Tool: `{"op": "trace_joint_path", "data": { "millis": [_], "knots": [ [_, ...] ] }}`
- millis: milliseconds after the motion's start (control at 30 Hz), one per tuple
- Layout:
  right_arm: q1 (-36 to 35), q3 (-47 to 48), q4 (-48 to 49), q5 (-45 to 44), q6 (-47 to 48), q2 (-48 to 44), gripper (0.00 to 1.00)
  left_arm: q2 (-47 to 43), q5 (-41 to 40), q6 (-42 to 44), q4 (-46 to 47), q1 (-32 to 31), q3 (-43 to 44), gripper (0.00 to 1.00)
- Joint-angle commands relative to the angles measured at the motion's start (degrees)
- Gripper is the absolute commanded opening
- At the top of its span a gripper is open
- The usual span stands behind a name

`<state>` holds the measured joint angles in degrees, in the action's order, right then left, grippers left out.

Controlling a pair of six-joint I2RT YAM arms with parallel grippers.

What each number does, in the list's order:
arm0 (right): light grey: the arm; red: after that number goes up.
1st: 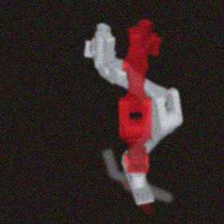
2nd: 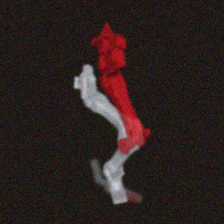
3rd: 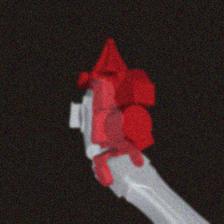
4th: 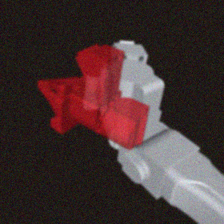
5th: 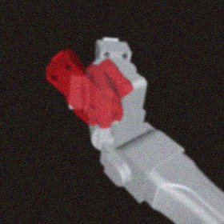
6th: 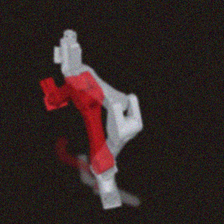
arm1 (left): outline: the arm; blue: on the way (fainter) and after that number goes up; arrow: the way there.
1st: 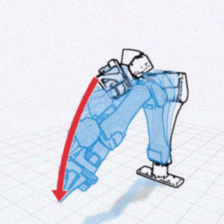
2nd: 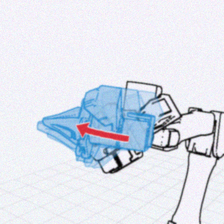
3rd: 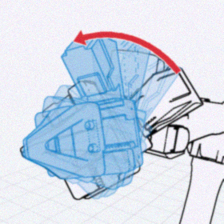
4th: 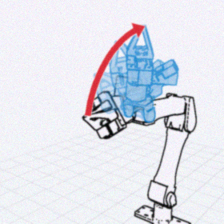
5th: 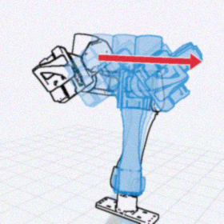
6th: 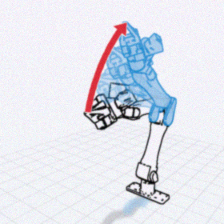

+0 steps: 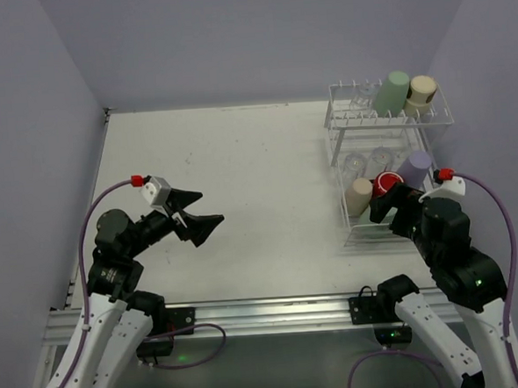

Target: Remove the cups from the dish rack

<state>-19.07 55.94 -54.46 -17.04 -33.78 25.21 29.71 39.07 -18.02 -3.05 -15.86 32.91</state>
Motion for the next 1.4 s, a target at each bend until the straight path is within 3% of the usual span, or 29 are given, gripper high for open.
{"op": "trace_joint_path", "data": {
  "millis": [0, 367, 967, 1200, 1333, 1367],
  "knots": [
    [0.17, -0.31, -1.53, -6.07, -2.34, 2.99, 0.99, -1.59, -3.63, 1.41, -3.01, -0.66, 2.16, 1.00],
    [0.35, -4.52, 1.28, -8.27, -5.24, 13.63, 0.99, -4.93, -13.75, 0.53, -6.35, -3.65, 2.78, 1.00],
    [5.36, -9.71, 9.54, -8.10, -3.05, 20.31, 0.96, -5.19, -15.34, 0.36, -6.88, -4.97, 3.04, 1.00],
    [5.36, -9.80, 9.81, -8.01, -3.84, 21.81, 0.78, -5.63, -15.95, 0.27, -6.97, -4.97, 3.04, 1.00],
    [5.36, -9.63, 8.50, -10.02, -3.48, 21.11, 0.62, -5.98, -17.01, -0.17, -7.06, -5.32, 3.04, 1.00],
    [5.36, -8.41, 7.45, -9.95, -3.66, 20.76, 0.54, -6.16, -17.01, -0.52, -6.97, -5.32, 2.95, 1.00]
  ]
}}
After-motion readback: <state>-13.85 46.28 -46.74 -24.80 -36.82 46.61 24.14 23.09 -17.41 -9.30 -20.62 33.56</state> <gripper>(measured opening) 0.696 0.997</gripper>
